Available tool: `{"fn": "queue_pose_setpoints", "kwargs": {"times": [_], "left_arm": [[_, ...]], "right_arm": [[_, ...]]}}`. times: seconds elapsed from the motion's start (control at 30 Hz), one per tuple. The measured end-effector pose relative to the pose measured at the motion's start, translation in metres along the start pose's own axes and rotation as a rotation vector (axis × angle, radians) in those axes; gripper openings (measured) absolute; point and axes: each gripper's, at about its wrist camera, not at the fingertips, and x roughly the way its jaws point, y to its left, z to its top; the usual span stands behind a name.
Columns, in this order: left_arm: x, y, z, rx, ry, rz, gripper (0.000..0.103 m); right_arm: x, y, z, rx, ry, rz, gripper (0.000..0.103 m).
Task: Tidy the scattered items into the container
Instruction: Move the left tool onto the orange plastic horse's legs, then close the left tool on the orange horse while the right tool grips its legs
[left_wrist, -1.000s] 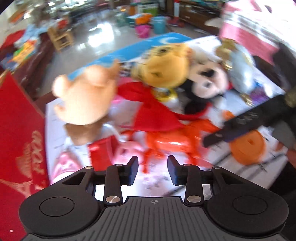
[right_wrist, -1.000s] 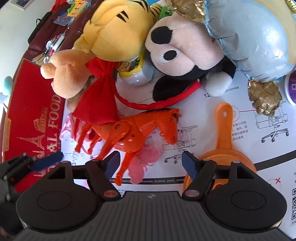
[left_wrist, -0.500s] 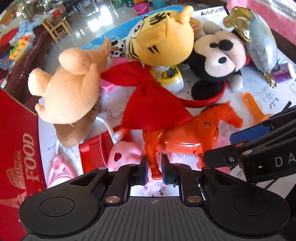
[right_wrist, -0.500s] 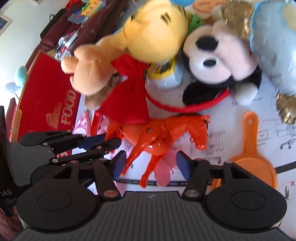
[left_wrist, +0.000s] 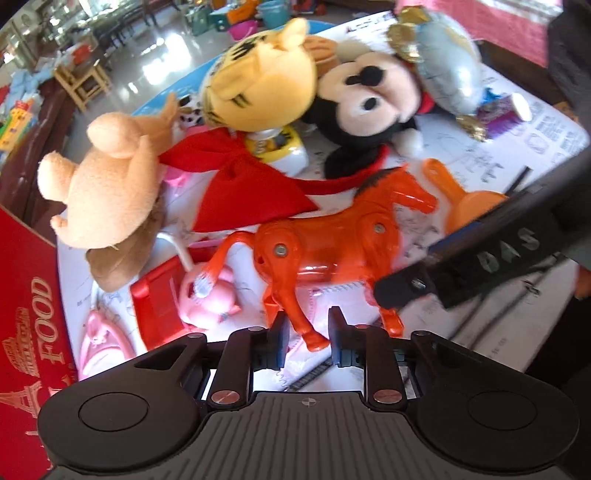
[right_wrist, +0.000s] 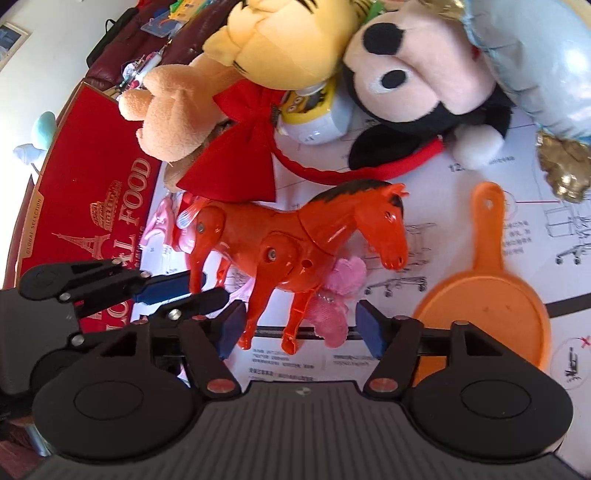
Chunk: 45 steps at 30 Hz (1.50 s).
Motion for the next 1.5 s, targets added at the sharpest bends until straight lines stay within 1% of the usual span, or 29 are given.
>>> {"fn": "queue_pose_setpoints", "kwargs": {"times": [0.07,0.1,0.17,0.2,0.23,0.3,0.33,0.4,0.5,0.53,0.57,0.63,0.73,0.8,0.87,0.9,0.97,1.03,1.1,1.2,1.27,1.33,1.37,1.4,1.43,1.47,1.5], "left_arm": [[-0.004,-0.007,-0.006,0.008,-0.001,-0.041,0.02],[-0.006,-0.01,-0.009,0.011,0.0,-0.063,0.019],[-0.007,-0.018,-0.013,0.023,0.001,-0.06,0.016],[-0.007,-0.018,-0.015,0.011,0.0,-0.058,0.016],[-0.007,-0.014,-0.016,-0.014,0.002,-0.052,0.016],[-0.005,-0.004,-0.017,-0.084,0.009,-0.032,0.029],[-0.005,0.002,-0.017,-0.12,0.009,-0.026,0.04],[-0.008,0.011,-0.016,-0.167,-0.001,-0.018,0.041],[-0.009,0.013,-0.01,-0.189,0.004,-0.014,0.044],[-0.007,0.013,-0.007,-0.201,0.011,-0.016,0.049],[-0.006,0.013,-0.005,-0.215,0.016,-0.024,0.05],[-0.004,0.015,0.0,-0.247,0.034,-0.04,0.05],[-0.005,0.023,-0.001,-0.296,0.045,-0.103,0.051],[-0.01,0.027,-0.006,-0.307,0.044,-0.114,0.056],[-0.016,0.032,-0.01,-0.334,0.029,-0.112,0.065],[-0.021,0.035,-0.011,-0.35,0.014,-0.118,0.068],[-0.029,0.042,-0.013,-0.387,-0.018,-0.138,0.077],[-0.031,0.044,-0.009,-0.395,-0.028,-0.149,0.079],[-0.025,0.037,-0.002,-0.377,-0.01,-0.113,0.081],[-0.008,0.021,0.004,-0.337,0.024,-0.046,0.079],[0.001,0.016,0.008,-0.331,0.041,0.0,0.074],[0.007,0.016,0.008,-0.337,0.057,0.03,0.074],[0.009,0.018,0.006,-0.343,0.064,0.035,0.063],[0.011,0.019,0.005,-0.349,0.071,0.034,0.06],[0.012,0.02,0.004,-0.353,0.08,0.03,0.052],[0.014,0.02,0.004,-0.352,0.091,0.027,0.042],[0.017,0.019,0.003,-0.344,0.105,0.028,0.036]], "right_arm": [[0.001,-0.003,-0.001,0.004,0.011,-0.012,0.071],[0.003,-0.003,-0.002,-0.001,0.019,-0.024,0.067],[0.004,-0.003,-0.005,-0.004,0.023,-0.017,0.065],[0.004,-0.003,-0.006,-0.009,0.024,-0.018,0.061],[0.004,-0.002,-0.006,-0.017,0.021,-0.018,0.059],[0.004,-0.001,-0.006,-0.023,0.021,-0.016,0.057],[0.004,-0.001,-0.006,-0.024,0.022,-0.013,0.057],[0.005,-0.002,-0.006,-0.023,0.023,-0.01,0.057],[0.005,-0.002,-0.008,-0.024,0.018,-0.014,0.056],[0.005,-0.001,-0.008,-0.028,0.014,-0.017,0.056],[0.005,-0.001,-0.008,-0.03,0.011,-0.02,0.056],[0.004,-0.001,-0.009,-0.032,0.003,-0.021,0.055],[0.004,-0.004,-0.01,-0.024,-0.002,-0.02,0.052],[0.003,-0.006,-0.01,-0.014,-0.003,-0.017,0.05],[0.003,-0.008,-0.01,-0.005,-0.005,-0.012,0.05],[0.004,-0.007,-0.01,-0.004,-0.007,-0.013,0.05],[0.004,-0.007,-0.01,-0.005,-0.009,-0.015,0.05],[0.005,-0.007,-0.01,0.0,-0.011,-0.012,0.05],[0.004,-0.007,-0.01,0.001,-0.01,-0.009,0.05],[0.004,-0.006,-0.01,-0.009,-0.007,-0.01,0.05],[0.003,-0.007,-0.01,-0.004,-0.003,-0.019,0.045],[0.001,-0.011,-0.01,0.018,-0.002,-0.004,0.044],[0.001,-0.012,-0.01,0.022,-0.002,-0.001,0.045],[0.001,-0.012,-0.011,0.021,0.0,-0.002,0.045],[0.001,-0.011,-0.011,0.016,0.003,0.0,0.046],[0.001,-0.009,-0.011,0.01,0.005,0.006,0.051],[0.002,-0.008,-0.011,0.004,0.01,0.016,0.055]]}}
